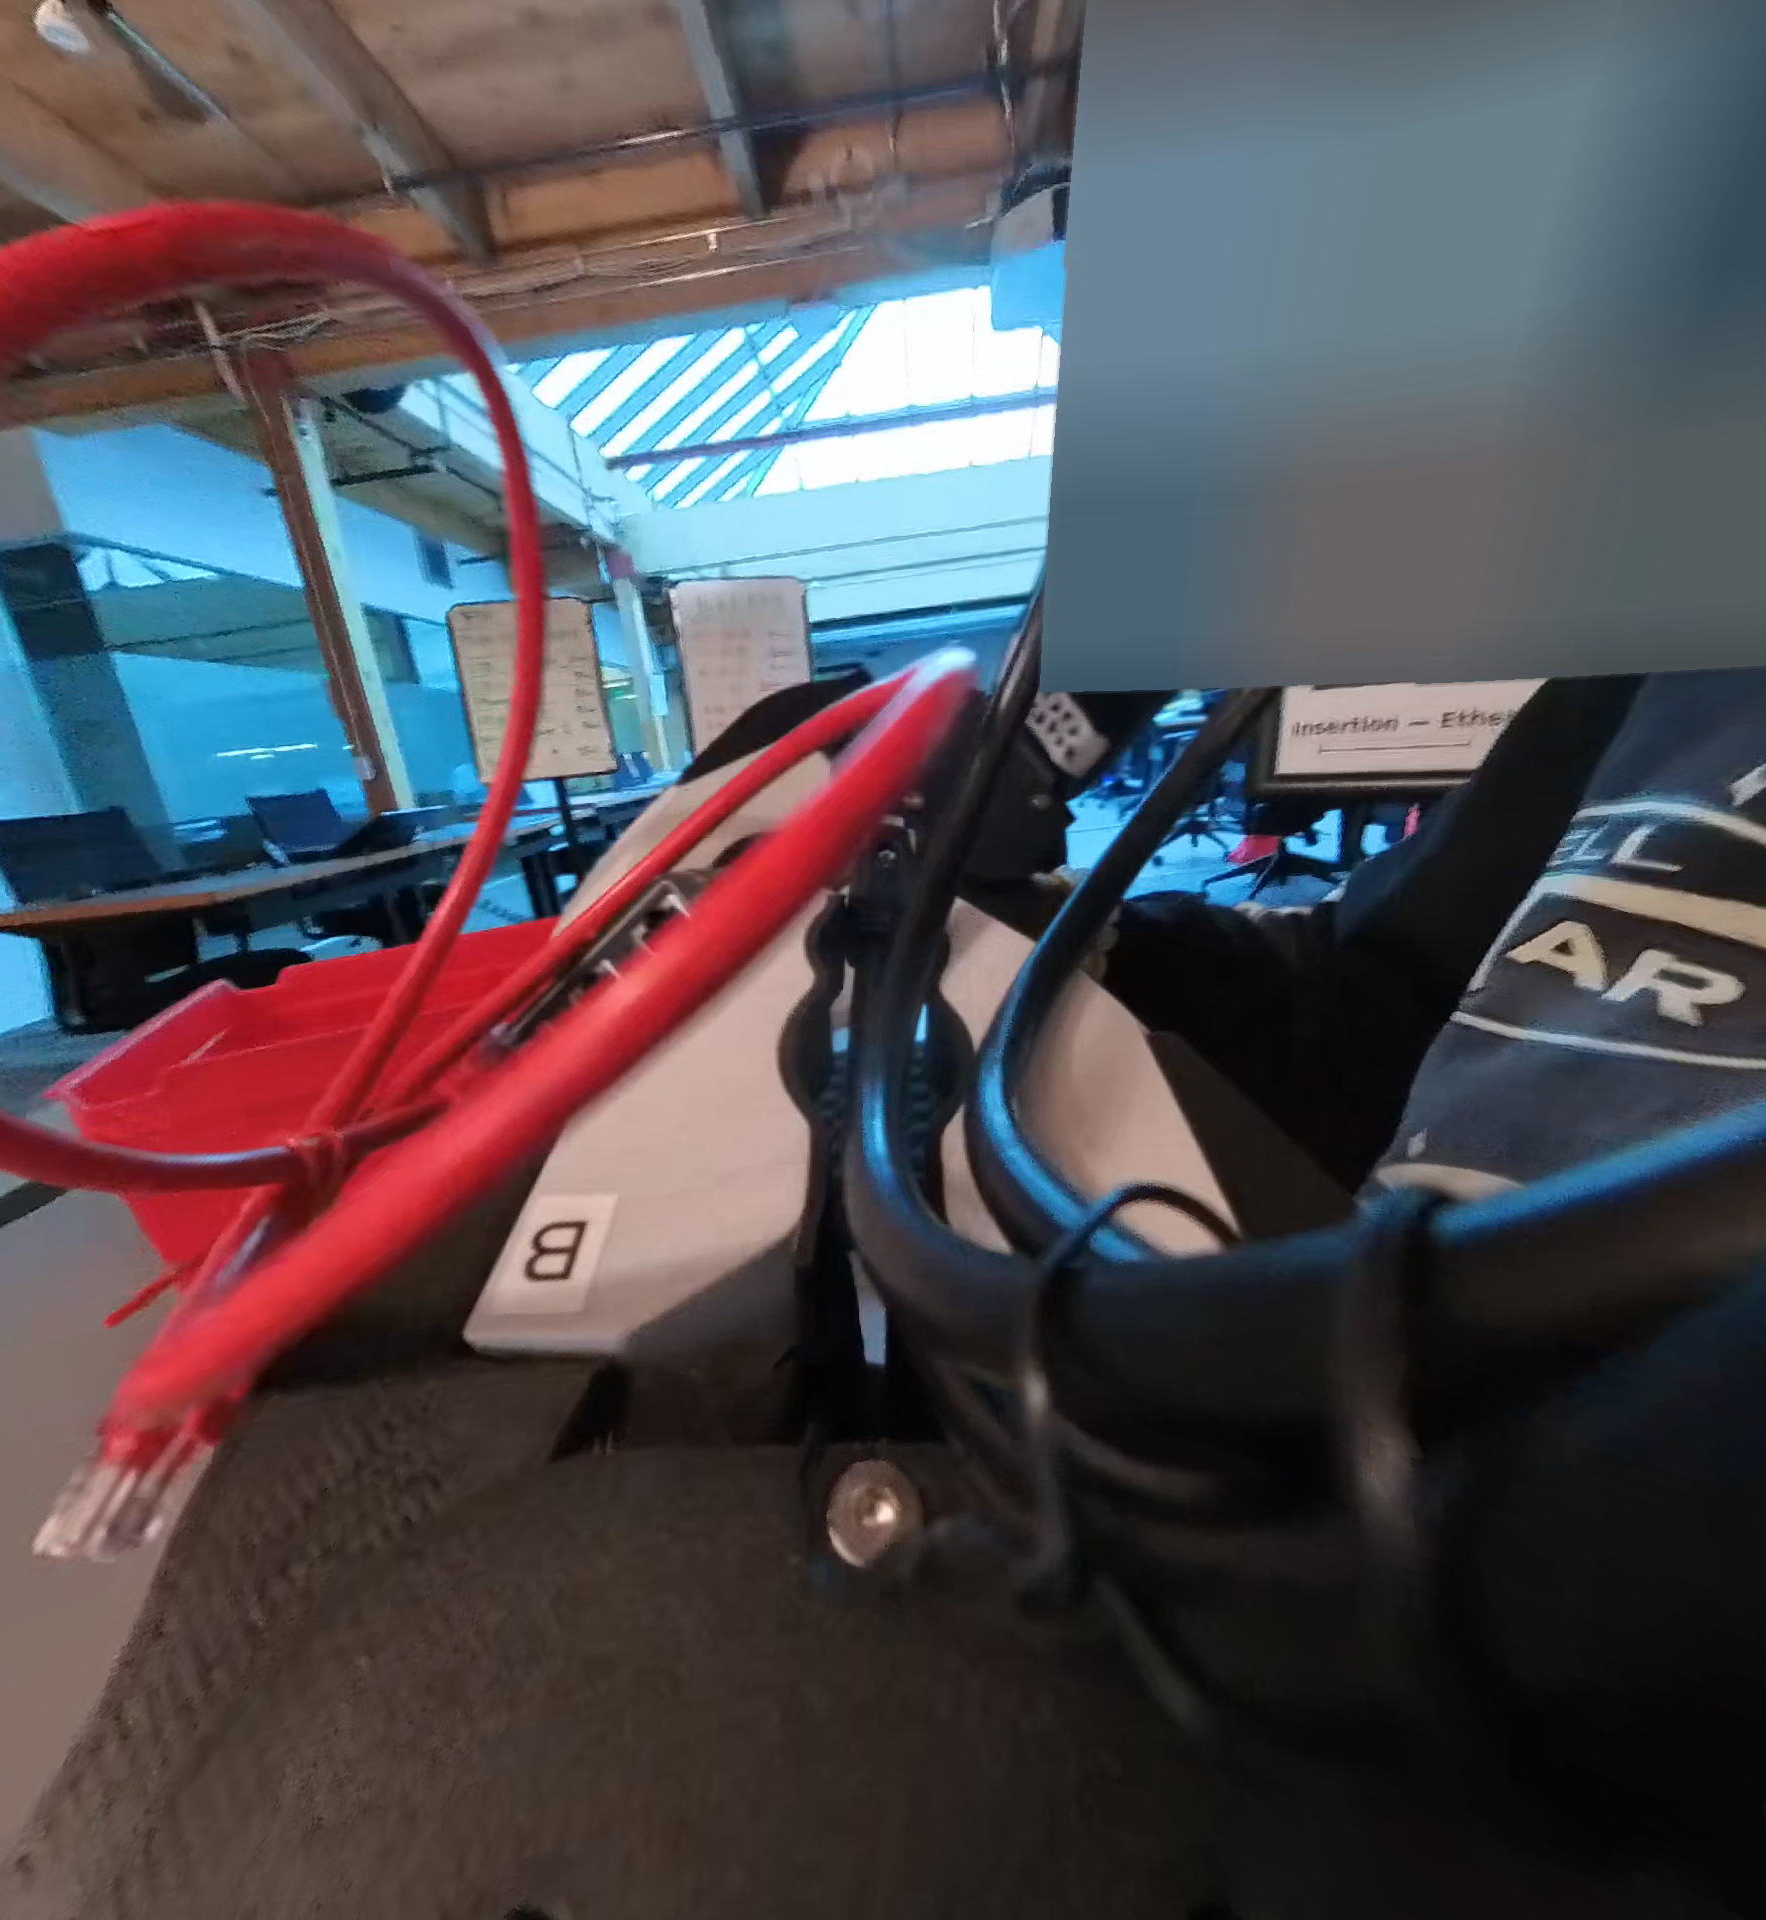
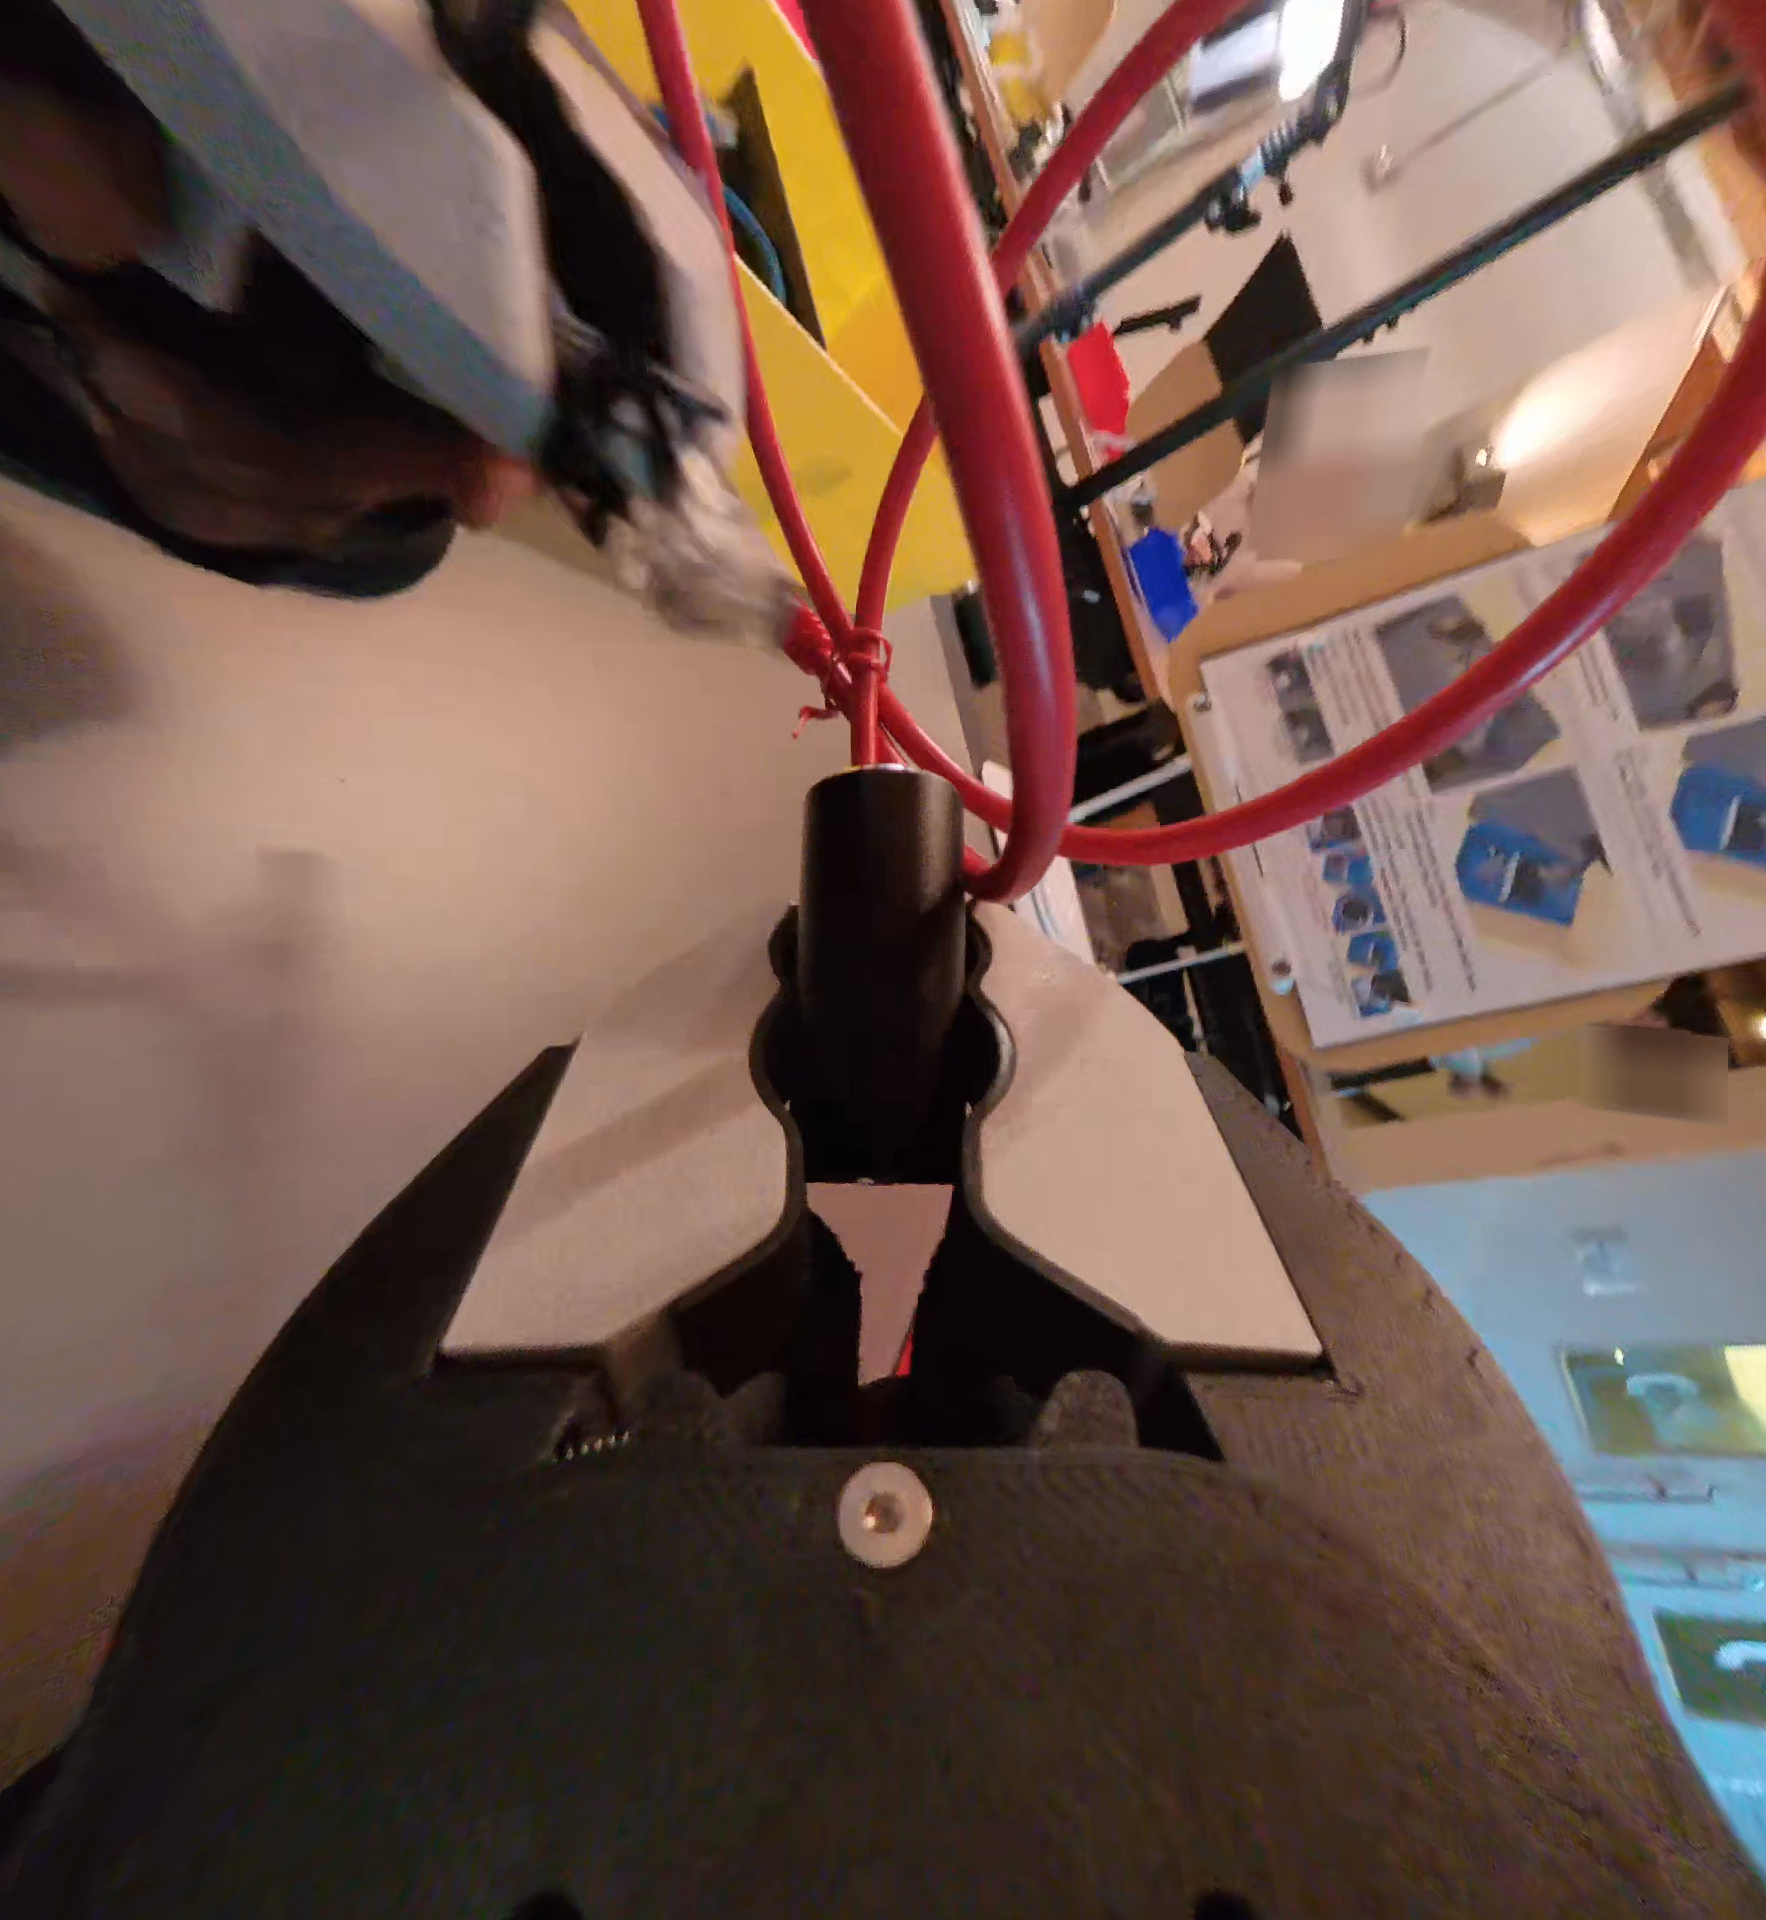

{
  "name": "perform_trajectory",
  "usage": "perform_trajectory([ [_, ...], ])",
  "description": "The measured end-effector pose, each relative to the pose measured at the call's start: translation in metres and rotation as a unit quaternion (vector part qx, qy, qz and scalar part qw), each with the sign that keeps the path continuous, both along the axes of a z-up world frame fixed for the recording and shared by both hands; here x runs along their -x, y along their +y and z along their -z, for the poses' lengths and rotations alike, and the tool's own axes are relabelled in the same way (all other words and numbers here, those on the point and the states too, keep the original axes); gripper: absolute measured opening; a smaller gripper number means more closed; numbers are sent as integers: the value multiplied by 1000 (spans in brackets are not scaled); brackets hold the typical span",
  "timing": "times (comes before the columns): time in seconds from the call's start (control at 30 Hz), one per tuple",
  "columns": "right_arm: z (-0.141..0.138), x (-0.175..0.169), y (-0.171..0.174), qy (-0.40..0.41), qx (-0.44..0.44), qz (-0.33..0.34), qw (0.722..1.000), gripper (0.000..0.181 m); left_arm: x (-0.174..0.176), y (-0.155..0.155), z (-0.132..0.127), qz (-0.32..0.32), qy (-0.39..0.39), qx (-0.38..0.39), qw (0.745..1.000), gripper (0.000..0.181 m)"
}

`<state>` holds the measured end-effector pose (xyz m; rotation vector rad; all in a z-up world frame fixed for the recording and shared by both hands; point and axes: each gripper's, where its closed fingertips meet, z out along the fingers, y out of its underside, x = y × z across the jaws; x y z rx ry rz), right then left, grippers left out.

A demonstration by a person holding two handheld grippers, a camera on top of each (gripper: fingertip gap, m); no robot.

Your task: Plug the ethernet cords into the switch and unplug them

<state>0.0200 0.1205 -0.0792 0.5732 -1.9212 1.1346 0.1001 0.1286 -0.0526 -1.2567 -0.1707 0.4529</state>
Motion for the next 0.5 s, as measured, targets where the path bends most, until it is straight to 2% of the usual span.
perform_trajectory([
  [0.1, -2, -16, -6, 27, 2, -39, 999, 26, 3, -7, -3, -8, -6, -12, 1000, 10],
  [0.33, -22, -36, -2, 197, 22, -87, 976, 25, 2, -21, -5, -25, -14, 25, 999, 13],
  [0.43, -22, -41, -2, 223, 4, -95, 970, 25, -2, -16, -2, -4, -35, 34, 999, 12],
  [0.47, -21, -41, -2, 226, -3, -96, 969, 26, -2, -15, 0, 1, -47, 34, 998, 18],
  [0.5, -22, -41, -1, 238, -7, -97, 966, 25, -1, -14, 2, 4, -57, 36, 998, 13],
])
